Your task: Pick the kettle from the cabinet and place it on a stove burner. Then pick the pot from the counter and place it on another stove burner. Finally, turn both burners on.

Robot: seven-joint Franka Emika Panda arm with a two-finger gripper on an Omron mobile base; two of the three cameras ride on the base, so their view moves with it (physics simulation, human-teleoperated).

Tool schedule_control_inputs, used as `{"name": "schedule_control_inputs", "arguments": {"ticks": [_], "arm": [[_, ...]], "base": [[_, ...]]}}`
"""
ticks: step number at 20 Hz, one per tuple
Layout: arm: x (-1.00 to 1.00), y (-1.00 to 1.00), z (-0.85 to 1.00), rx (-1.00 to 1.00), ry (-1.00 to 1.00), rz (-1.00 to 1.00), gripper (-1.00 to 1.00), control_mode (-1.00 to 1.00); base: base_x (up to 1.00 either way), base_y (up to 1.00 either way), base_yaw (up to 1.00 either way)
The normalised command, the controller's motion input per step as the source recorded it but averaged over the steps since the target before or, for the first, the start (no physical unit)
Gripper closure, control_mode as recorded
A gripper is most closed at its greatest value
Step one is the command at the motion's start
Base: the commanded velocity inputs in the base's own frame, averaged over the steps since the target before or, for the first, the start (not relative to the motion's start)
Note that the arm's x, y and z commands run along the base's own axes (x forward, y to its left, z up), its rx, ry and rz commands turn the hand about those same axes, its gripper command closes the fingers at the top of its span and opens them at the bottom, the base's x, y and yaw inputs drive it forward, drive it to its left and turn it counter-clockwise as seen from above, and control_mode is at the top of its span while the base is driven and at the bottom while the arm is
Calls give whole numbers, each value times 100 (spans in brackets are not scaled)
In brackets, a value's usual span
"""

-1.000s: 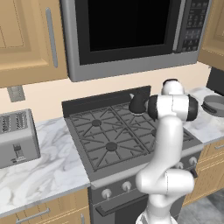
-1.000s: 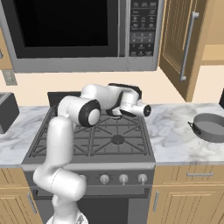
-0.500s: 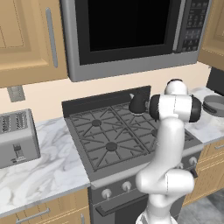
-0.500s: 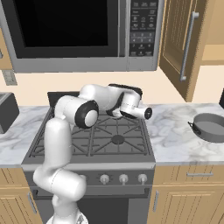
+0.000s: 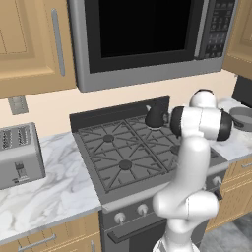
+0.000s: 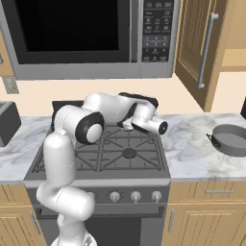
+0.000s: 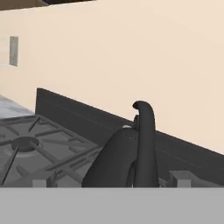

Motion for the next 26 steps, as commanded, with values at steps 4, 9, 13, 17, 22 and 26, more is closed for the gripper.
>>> {"name": "schedule_control_inputs", "arguments": {"ticks": [4,9,13,17,22,26], "arm": [[-38,0,34,0,-13,0,-100,-100],[-42,0,31,0,-13,0,-100,-100],[-43,0,32,0,-14,0,-100,-100],[-43,0,32,0,-14,0,-100,-100],[-47,0,31,0,-14,0,-100,-100],[-46,0,28,-1,-15,0,-100,-100]], "base": [[0,0,0],[0,0,0],[0,0,0],[0,0,0],[0,0,0],[0,0,0]]}}
